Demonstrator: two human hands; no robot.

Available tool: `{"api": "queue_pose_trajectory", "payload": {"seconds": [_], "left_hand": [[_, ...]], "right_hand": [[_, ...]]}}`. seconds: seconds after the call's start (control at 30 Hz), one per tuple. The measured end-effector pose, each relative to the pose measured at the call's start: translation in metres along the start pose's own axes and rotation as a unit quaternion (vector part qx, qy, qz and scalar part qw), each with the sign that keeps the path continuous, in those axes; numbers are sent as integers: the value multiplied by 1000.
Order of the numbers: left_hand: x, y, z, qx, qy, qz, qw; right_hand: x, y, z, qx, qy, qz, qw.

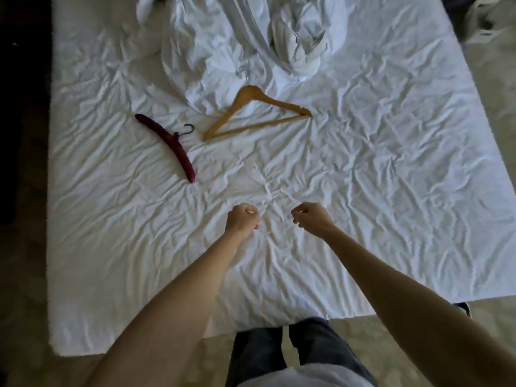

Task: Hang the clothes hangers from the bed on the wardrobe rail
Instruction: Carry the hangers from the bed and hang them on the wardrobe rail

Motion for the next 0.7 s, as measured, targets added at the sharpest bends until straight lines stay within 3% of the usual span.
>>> {"api": "queue_pose_trajectory", "payload": {"seconds": [0.23, 0.43, 0.7], "left_hand": [[-4, -94, 68, -93, 39, 53, 994], [-21, -185, 135, -172, -18, 67, 983], [1, -300, 187, -248, -166, 108, 948]], "right_hand": [[108, -109, -3, -8, 33, 64, 997], [172, -212, -35, -30, 57, 86, 994], [202, -334, -7, -185, 145, 76, 969]]}}
Point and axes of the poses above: each hand's wrist, its own y-axis away from the middle knuckle, its own z-axis out of the back of the hand, x = y × z, the point moved 7 cm from there along -y, towards the middle knuckle, and after that the axes turned 2 degrees about -y, right-handed, at the moved point
